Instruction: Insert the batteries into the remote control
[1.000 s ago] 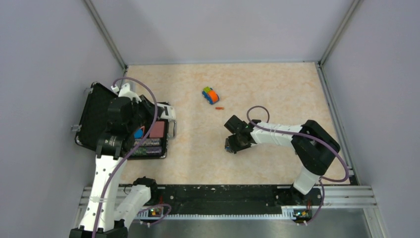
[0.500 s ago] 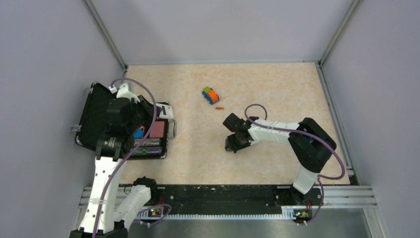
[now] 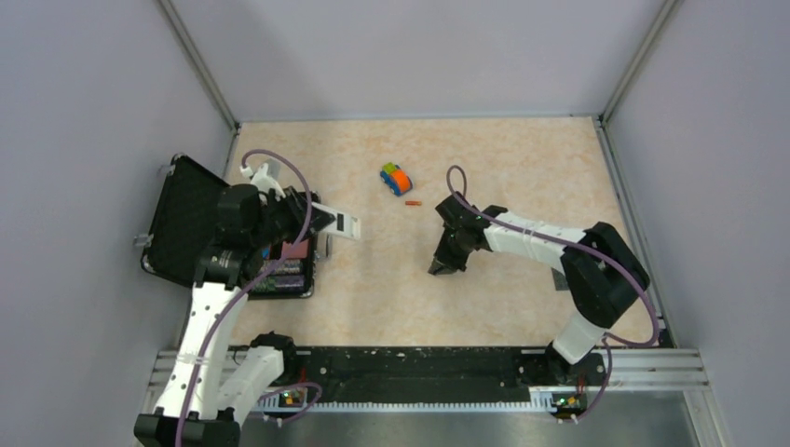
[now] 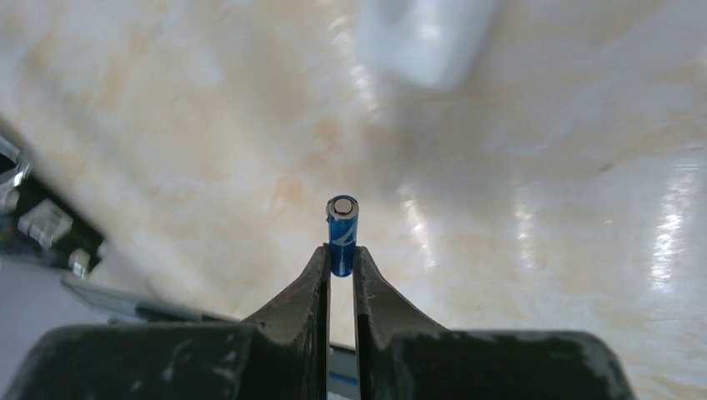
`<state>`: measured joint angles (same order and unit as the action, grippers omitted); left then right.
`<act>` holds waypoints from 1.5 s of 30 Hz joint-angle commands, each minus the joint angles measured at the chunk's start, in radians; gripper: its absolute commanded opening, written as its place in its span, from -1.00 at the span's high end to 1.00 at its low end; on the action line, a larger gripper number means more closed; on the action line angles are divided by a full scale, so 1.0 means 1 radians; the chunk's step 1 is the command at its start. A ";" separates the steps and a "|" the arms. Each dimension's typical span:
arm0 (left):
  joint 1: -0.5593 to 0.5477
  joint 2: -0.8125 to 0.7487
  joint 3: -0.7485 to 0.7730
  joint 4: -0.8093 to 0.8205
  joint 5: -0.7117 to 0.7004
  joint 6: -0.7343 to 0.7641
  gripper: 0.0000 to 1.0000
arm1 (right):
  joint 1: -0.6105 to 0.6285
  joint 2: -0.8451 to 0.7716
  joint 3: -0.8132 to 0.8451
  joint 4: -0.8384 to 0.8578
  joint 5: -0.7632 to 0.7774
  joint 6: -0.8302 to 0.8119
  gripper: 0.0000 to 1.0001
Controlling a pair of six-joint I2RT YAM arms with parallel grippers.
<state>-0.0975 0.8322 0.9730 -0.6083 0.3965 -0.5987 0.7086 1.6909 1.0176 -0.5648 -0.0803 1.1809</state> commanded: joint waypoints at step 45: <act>-0.043 0.073 -0.211 0.309 0.406 0.056 1.00 | 0.093 -0.082 0.186 0.249 -0.587 -0.223 0.98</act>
<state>-0.1345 0.9367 0.7158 -0.3092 0.7704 -0.5976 0.8085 1.5982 1.1801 -0.3447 -0.6525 0.9077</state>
